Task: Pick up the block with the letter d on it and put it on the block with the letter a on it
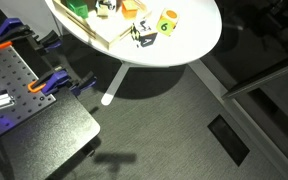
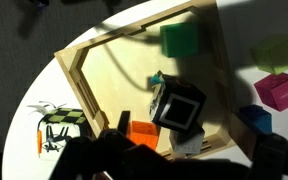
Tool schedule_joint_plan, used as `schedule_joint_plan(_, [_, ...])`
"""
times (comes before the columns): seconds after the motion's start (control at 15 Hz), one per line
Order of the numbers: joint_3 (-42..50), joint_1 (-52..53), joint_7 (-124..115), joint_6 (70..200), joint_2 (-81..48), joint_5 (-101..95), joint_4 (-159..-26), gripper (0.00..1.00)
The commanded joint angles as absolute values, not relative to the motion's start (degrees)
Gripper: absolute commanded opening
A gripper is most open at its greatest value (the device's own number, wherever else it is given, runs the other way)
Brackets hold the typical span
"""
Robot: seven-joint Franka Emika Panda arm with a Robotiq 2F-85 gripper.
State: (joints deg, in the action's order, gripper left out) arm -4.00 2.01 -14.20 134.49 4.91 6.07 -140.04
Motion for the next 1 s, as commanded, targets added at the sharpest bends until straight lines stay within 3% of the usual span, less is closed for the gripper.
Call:
schedule_joint_plan(0.0, [-3.3, 2.0, -13.1, 132.7, 0.3, 7.1, -135.8, 1.0])
schedule_joint_plan(0.93, [-2.1, 2.5, -18.9, 134.0, -7.6, 6.2, -131.1, 1.0])
